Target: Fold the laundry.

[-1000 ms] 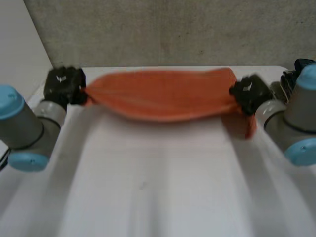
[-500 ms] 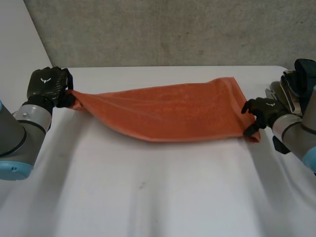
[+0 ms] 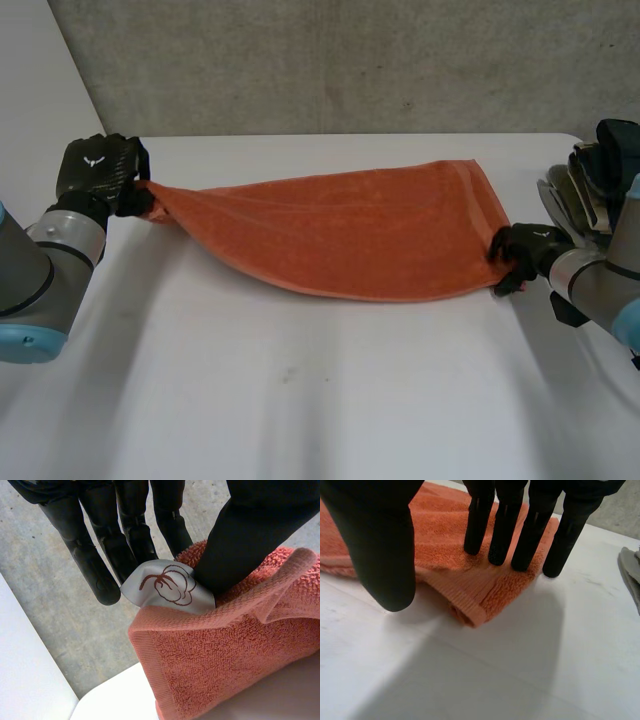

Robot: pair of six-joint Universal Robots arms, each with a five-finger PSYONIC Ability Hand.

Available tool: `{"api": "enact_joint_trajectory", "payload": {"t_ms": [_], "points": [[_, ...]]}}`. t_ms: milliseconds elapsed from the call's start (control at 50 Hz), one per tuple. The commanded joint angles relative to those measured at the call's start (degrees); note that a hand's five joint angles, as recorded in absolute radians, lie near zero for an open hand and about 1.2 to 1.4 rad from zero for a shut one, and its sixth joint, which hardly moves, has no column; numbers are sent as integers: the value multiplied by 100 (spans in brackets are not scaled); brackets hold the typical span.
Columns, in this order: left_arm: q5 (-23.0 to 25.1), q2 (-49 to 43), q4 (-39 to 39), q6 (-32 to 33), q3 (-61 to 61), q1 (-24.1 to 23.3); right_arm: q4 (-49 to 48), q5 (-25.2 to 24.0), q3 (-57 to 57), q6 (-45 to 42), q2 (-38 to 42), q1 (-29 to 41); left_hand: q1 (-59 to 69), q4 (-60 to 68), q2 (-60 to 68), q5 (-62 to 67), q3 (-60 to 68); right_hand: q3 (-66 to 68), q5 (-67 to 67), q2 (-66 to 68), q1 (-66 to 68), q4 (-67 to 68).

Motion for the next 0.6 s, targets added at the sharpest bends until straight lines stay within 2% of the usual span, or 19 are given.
{"api": "enact_joint_trajectory", "payload": {"t_ms": [20,80,140,160,220,240,260,300,320,340,360,400,420,480,560,600], "points": [[-24,4,-87,26,-32,-2,-374,235,-87,-169,87,-34,1446,1122,1123,1494,1161,4050,4027,4059,4126,4054],[-24,117,-392,43,-163,-37,-665,447,141,-310,-36,-61,1446,1122,1123,1494,1161,4050,4027,4059,4126,4054],[-6,556,-1183,122,-374,-37,-630,438,580,-766,-825,-52,1446,1122,1123,1494,1161,4050,4027,4059,4126,4054],[2,688,-1455,166,-427,-28,-491,395,842,-1167,-1393,-52,1446,1122,1123,1494,1161,4050,4027,4059,4126,4054],[73,1066,-2580,534,-646,7,-8,219,1248,-2003,-2065,-70,1446,1122,1123,1494,1161,4050,4027,4059,4126,4054],[99,1137,-2861,692,-734,7,351,192,1449,-2546,-2215,-96,1446,1122,1123,1494,1161,4050,4027,4059,4126,4054],[169,1259,-3360,1120,-935,24,615,183,1564,-2934,-2260,-131,1446,1122,1123,1494,1161,4050,4027,4059,4126,4054],[239,1366,-3776,1667,-1147,68,1046,218,1740,-3550,-2339,-201,1446,1122,1123,1494,1161,4050,4027,4059,4126,4054],[275,1418,-3952,1957,-1270,103,1536,323,1924,-4171,-2496,-297,1446,1122,1123,1494,1161,4050,4027,4059,4126,4054],[310,1532,-4250,2542,-1523,191,1793,402,2030,-4464,-2611,-342,1446,1122,1123,1494,1161,4050,4027,4059,4126,4054],[319,1594,-4392,2835,-1656,244,2039,499,2153,-4746,-2708,-403,1446,1122,1123,1494,1161,4050,4027,4059,4126,4054],[310,1708,-4595,3363,-1903,314,2566,727,2434,-5386,-2936,-578,1446,1122,1123,1494,1161,4050,4027,4059,4126,4054],[319,1761,-4744,3766,-2043,358,2630,789,2488,-5503,-2963,-623,1446,1122,1123,1494,1161,4050,4027,4059,4126,4054],[345,1753,-4754,4112,-2062,367,2422,886,2489,-5461,-2964,-694,1446,1122,1123,1494,1161,4050,4027,4059,4126,4054],[363,1709,-4193,3798,-1755,367,1736,878,2339,-5119,-2876,-624,1446,1122,1123,1494,1161,4050,4027,4059,4126,4054],[345,1525,-3710,3350,-1500,315,1420,860,2217,-4969,-2701,-518,1446,1122,1123,1494,1161,4050,4027,4059,4126,4054]]}}
